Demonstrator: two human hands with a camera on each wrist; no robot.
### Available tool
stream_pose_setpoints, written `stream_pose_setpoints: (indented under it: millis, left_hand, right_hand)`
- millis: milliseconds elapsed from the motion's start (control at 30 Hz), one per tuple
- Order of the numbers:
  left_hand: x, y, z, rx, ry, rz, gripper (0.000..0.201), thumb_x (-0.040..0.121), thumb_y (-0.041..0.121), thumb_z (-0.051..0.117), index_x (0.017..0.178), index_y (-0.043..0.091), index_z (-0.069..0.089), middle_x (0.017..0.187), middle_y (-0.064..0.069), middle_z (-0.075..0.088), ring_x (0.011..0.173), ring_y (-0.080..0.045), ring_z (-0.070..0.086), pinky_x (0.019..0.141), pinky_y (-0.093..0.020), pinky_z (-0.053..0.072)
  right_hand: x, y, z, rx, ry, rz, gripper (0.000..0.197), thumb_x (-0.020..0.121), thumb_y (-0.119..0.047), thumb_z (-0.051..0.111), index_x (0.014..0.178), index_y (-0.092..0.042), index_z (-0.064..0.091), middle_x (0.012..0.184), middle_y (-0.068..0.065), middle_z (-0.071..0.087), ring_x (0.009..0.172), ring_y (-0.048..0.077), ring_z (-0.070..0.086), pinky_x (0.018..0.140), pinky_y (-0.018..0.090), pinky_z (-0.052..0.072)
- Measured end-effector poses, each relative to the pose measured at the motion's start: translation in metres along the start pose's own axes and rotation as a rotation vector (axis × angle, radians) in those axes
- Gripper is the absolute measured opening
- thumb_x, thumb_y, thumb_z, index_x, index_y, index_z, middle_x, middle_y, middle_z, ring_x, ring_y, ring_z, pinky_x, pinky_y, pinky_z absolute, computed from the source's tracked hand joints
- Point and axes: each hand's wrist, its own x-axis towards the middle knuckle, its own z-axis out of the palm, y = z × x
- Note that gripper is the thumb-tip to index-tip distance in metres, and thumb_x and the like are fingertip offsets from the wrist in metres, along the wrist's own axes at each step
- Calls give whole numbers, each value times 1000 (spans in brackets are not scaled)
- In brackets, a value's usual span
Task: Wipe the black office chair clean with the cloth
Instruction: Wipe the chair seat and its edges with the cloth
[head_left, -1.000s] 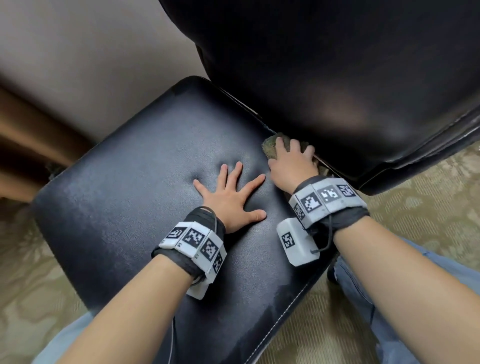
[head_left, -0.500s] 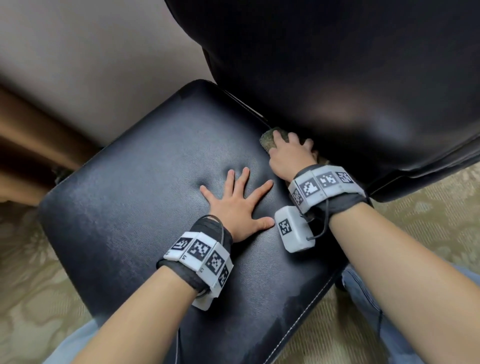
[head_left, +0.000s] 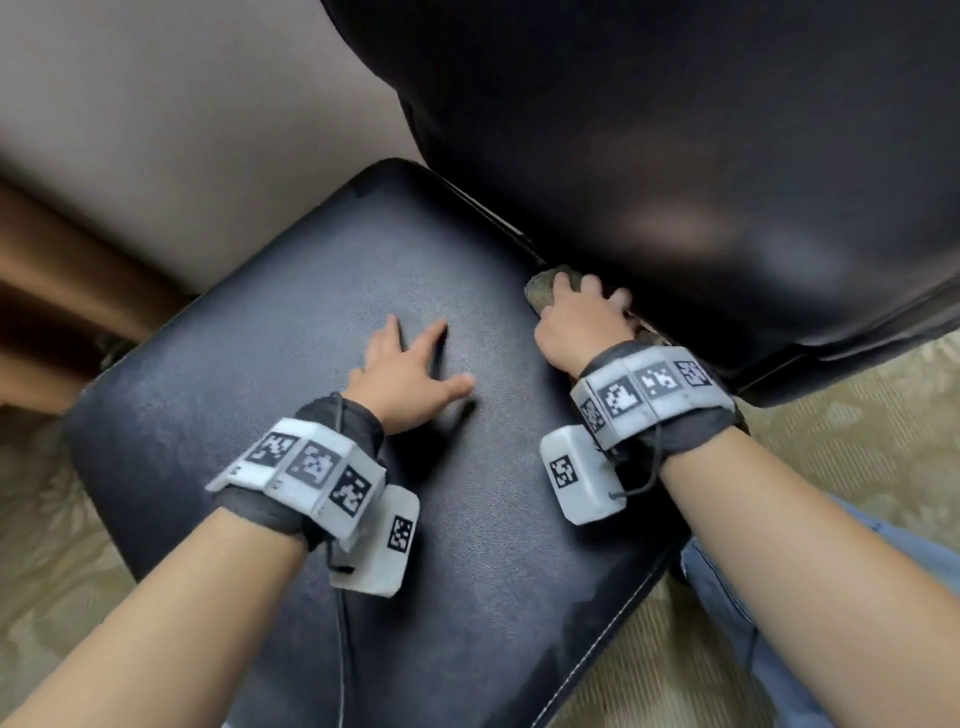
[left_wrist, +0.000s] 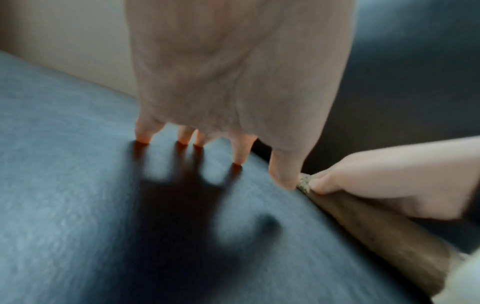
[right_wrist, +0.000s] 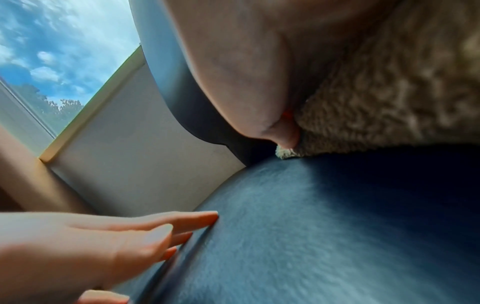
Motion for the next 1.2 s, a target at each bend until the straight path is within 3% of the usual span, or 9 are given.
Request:
stream_pose_setpoints:
  millis: [200, 400, 567, 667, 800, 1000, 1200]
  left_hand:
    - [-2, 7, -5, 23, -118, -66, 82, 83, 62, 52, 148, 37, 9, 155, -17, -15, 143, -35, -10, 115, -42, 3]
    - [-4, 0, -4, 113, -169, -27, 98, 76, 62, 61, 148, 39, -3, 153, -17, -21, 143, -34, -13, 117, -47, 5]
    - [-4, 0, -4, 138, -195, -12, 106, 73, 61, 66, 147, 39, -7, 152, -18, -24, 142, -34, -16, 117, -47, 5]
    - [-5, 1, -4, 144, -210, -19, 108, 72, 60, 67, 147, 39, -8, 152, -16, -26, 142, -32, -18, 116, -47, 6]
    - [-4, 1, -4, 155, -193, -22, 102, 76, 60, 63, 147, 39, -8, 152, -16, -24, 142, -32, -16, 116, -49, 8]
    - [-3, -2, -7, 185, -202, -5, 91, 82, 58, 57, 147, 41, -5, 154, -16, -20, 143, -31, -13, 116, -47, 8]
    - [-3, -4, -9, 289, -164, -2, 87, 81, 63, 53, 145, 47, -4, 157, -9, -14, 145, -25, -5, 113, -46, 17]
  right_hand:
    - [14, -36, -12, 79, 0, 24, 52, 93, -20, 36, 144, -17, 22, 146, 8, 24, 132, 42, 18, 108, 52, 20]
    - [-3, 1, -3, 53, 64, -71, 50, 96, -20, 36, 144, -15, 23, 141, 12, 30, 128, 37, 25, 101, 44, 30]
    - [8, -4, 2, -43, 13, -51, 50, 91, -19, 35, 141, -11, 29, 141, 13, 29, 128, 39, 26, 104, 48, 26]
    - [15, -30, -6, 31, -3, 40, 52, 93, -19, 36, 143, -13, 23, 145, 10, 25, 131, 42, 20, 106, 49, 24]
    - [19, -42, -8, 32, 29, 45, 51, 93, -20, 37, 142, -11, 26, 145, 11, 26, 131, 42, 21, 105, 53, 24]
    - [3, -10, -3, -24, 72, 6, 46, 95, -24, 38, 137, -7, 31, 138, 17, 34, 126, 40, 28, 98, 49, 35]
    - [21, -27, -12, 30, -41, 37, 48, 92, -17, 35, 139, -9, 28, 142, 13, 27, 131, 42, 21, 107, 53, 23]
